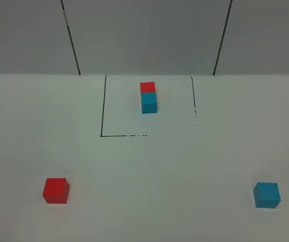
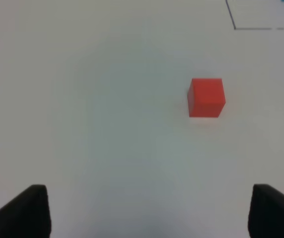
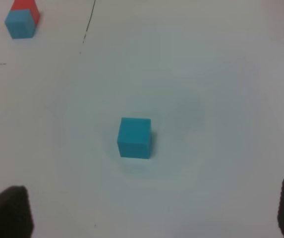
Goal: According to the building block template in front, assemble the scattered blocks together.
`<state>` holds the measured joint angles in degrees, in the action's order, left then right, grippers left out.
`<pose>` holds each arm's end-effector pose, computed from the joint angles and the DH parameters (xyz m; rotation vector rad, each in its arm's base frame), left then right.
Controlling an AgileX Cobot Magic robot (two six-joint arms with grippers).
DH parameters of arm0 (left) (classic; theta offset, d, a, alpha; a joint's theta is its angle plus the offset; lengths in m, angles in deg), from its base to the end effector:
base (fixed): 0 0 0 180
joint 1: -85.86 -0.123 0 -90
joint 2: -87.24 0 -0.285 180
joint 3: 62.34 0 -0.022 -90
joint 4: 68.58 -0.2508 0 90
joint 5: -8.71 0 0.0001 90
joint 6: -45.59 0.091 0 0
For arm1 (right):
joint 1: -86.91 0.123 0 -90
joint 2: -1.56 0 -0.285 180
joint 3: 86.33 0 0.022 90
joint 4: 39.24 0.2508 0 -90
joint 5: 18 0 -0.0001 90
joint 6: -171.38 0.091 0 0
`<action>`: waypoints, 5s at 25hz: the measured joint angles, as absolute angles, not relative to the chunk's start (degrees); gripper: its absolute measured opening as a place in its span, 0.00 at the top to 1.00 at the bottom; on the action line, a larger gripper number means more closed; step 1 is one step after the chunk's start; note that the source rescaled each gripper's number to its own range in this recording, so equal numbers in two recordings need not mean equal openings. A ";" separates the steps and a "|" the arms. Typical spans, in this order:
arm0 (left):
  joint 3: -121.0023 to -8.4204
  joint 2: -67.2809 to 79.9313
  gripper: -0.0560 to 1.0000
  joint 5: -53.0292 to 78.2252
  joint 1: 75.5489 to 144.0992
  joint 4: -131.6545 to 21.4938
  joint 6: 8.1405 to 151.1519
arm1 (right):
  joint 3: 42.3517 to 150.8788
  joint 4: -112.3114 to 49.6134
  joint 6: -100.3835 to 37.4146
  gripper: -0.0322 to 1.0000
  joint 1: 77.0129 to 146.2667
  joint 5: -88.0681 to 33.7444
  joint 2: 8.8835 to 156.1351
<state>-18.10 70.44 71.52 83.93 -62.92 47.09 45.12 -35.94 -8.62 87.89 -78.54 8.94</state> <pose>0.0115 -0.0076 0.2956 -0.0062 2.1583 -0.0864 -0.0059 0.0045 0.2778 -0.0202 2.0323 0.0796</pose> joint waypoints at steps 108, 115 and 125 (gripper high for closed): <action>-62.90 -23.97 0.95 68.95 107.54 -63.43 76.61 | 45.12 -35.94 -8.62 0.00 87.89 -78.52 8.94; -68.00 -29.80 0.95 71.19 114.06 -67.30 89.56 | 45.12 -35.94 -8.62 0.00 87.89 -78.52 8.94; -75.14 -38.79 0.95 68.23 120.74 -72.99 96.05 | 45.12 -35.94 -8.62 0.00 87.89 -78.52 8.94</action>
<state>-75.14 -38.79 68.23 120.74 -72.99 96.05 45.12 -35.94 -8.62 87.89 -78.52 8.94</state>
